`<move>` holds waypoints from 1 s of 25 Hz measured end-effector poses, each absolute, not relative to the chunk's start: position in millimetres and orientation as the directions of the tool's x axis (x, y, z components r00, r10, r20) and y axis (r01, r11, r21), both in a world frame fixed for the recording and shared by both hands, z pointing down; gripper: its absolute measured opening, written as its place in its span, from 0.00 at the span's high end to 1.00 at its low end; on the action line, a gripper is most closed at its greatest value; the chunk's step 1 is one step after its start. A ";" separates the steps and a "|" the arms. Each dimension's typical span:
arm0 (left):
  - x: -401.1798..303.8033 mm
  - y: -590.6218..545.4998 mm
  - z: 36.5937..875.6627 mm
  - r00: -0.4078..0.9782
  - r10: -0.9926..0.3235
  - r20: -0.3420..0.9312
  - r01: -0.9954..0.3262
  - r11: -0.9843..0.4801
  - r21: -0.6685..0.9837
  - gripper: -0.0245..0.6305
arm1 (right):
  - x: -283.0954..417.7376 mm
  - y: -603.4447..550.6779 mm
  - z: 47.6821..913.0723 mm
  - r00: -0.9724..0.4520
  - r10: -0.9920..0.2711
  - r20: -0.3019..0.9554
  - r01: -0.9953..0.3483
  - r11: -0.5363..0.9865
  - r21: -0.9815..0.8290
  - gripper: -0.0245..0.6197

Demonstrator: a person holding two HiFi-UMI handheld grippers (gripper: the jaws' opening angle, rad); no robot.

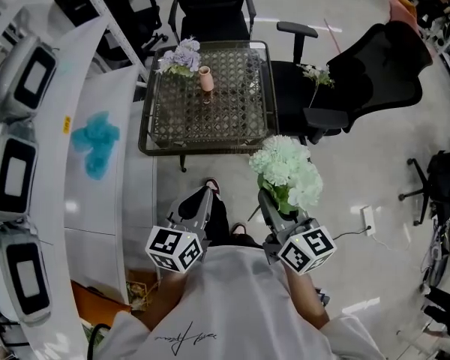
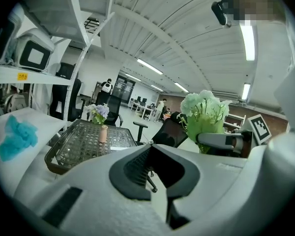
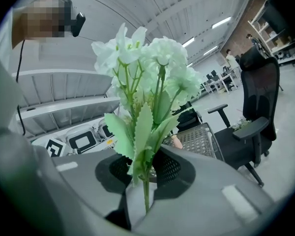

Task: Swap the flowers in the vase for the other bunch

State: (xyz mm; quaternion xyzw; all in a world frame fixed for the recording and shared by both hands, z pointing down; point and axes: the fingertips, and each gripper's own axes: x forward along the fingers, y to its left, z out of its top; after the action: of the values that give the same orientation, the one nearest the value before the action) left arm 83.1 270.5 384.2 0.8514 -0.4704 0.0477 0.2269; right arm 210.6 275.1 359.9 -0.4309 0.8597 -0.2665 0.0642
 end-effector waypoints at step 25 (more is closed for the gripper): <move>59.7 173.4 397.9 0.577 -0.752 0.320 -0.803 -0.451 0.388 0.97 | 172.6 181.2 362.2 -0.635 -0.751 0.180 -0.718 0.488 -0.496 0.84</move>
State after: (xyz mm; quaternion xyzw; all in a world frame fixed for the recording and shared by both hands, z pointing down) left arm 59.7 173.4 397.9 0.8504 -0.4572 0.0506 0.2555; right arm 172.6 181.2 362.2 -0.4262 0.8621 -0.2725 0.0305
